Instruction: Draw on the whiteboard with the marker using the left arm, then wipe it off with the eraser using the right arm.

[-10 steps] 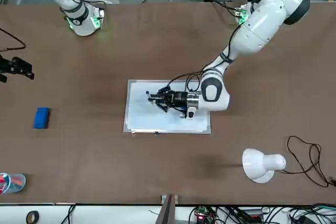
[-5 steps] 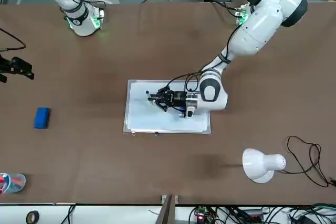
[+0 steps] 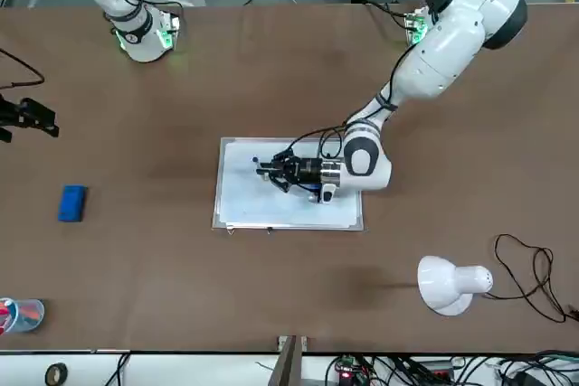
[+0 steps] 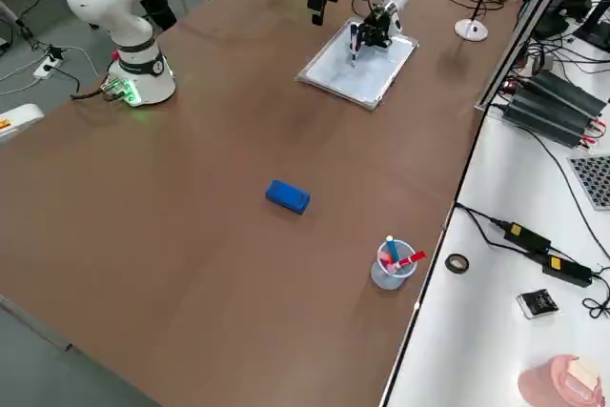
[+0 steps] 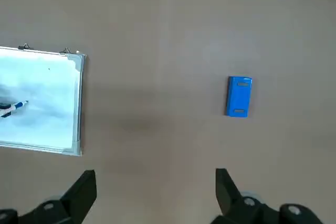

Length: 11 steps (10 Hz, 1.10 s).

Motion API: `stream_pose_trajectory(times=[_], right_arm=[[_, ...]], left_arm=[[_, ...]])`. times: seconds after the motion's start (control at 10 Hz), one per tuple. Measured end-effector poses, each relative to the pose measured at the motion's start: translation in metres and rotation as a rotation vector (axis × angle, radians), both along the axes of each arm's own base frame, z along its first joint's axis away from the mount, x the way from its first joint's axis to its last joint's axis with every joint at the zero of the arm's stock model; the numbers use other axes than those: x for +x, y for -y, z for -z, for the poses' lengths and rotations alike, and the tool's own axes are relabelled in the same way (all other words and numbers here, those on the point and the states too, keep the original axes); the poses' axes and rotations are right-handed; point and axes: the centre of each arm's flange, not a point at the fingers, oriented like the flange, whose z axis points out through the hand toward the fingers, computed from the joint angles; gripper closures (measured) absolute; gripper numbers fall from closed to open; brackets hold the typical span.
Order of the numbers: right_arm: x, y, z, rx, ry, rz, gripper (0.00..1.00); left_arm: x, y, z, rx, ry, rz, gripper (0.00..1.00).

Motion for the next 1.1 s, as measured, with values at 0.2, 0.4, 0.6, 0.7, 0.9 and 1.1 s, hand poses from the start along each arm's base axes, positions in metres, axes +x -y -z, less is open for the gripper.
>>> stream_pose_trajectory(times=[0.2,0.4,0.6,0.7,0.9,1.1], right_arm=[[0.0,0.0,0.0,0.0,0.0,0.0,0.0],[0.0,0.0,0.0,0.0,0.0,0.0,0.0],[0.0,0.0,0.0,0.0,0.0,0.0,0.0],[0.0,0.0,0.0,0.0,0.0,0.0,0.0],[0.0,0.0,0.0,0.0,0.0,0.0,0.0],[0.0,0.0,0.0,0.0,0.0,0.0,0.0]], left_arm=[[-0.0014,0.0008,0.002,0.001,0.0,0.002,0.83],[-0.0035,0.001,0.0065,0.003,-0.005,0.004,0.83],[-0.0034,0.0003,0.0088,0.002,-0.006,0.004,0.83],[-0.0033,0.0003,0.0088,0.002,-0.006,0.004,0.83],[-0.0027,-0.0002,0.0087,0.002,-0.005,0.004,0.83],[-0.0008,-0.0016,0.0086,0.003,-0.003,0.001,0.83]])
